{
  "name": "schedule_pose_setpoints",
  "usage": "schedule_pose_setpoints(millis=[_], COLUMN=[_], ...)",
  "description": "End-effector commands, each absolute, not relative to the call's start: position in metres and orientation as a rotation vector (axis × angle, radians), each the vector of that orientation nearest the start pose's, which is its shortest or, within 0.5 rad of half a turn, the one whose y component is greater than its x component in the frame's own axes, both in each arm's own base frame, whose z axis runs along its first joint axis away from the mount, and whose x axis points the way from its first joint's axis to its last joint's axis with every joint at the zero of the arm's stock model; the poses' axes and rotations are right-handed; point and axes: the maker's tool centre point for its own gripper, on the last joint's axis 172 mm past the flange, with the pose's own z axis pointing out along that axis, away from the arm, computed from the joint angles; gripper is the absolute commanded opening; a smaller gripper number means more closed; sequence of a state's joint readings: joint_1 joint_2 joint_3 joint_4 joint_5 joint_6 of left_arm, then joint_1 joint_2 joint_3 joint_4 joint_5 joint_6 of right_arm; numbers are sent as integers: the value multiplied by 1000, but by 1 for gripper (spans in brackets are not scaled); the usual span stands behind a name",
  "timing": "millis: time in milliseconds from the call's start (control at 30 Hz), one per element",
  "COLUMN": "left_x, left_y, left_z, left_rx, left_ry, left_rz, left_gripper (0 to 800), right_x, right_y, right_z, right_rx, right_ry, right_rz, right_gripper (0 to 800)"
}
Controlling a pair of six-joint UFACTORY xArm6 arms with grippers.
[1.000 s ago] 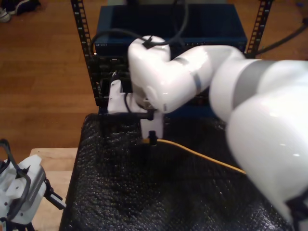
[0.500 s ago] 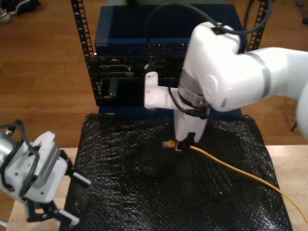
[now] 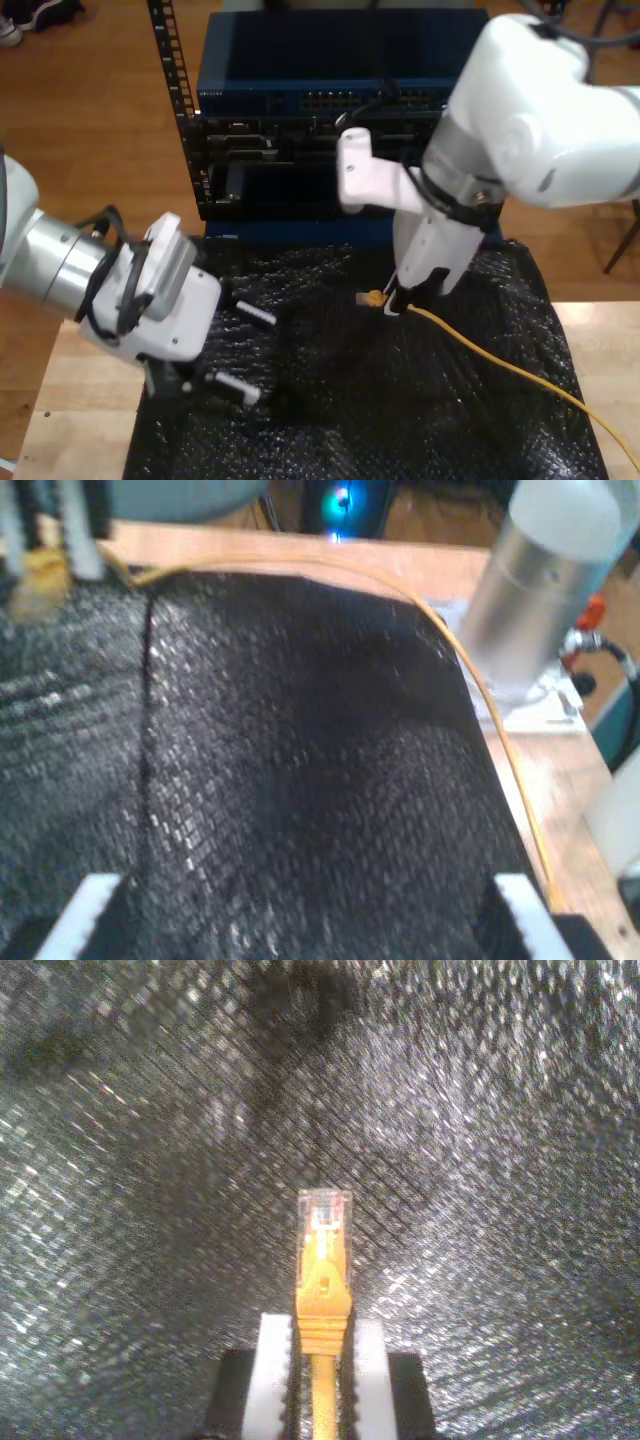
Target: Grab the cable and plug it in
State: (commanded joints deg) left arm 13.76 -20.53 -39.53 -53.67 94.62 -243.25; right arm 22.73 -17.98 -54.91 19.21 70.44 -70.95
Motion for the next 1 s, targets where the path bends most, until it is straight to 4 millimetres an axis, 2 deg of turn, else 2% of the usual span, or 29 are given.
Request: schedule_pose_setpoints(millis=[100,200,467,667,867,933,1000], left_x=[310,315,308,313,317,317,317], left_y=[-158,-167,-196,-207,-210,-210,-210], left_z=[291,298,297,303,309,309,309], left_rx=[1510,1485,1433,1419,1412,1414,1412], left_ry=[-1488,-1481,-1537,-1532,-1512,-1511,-1512], left_rz=[767,789,756,790,820,820,820], left_gripper=[798,798,798,791,725,680,677], right_x=[338,333,326,322,323,323,322], right_y=[229,231,239,248,248,248,252], right_z=[282,288,298,302,303,303,304], right_rx=[-2050,-2036,-2007,-1988,-1987,-1983,-1974], right_ry=[-1963,-1956,-1927,-1889,-1886,-1891,-1880], right_rz=[-259,-264,-282,-298,-300,-301,-309], right_gripper=[6,6,6,6,6,7,6])
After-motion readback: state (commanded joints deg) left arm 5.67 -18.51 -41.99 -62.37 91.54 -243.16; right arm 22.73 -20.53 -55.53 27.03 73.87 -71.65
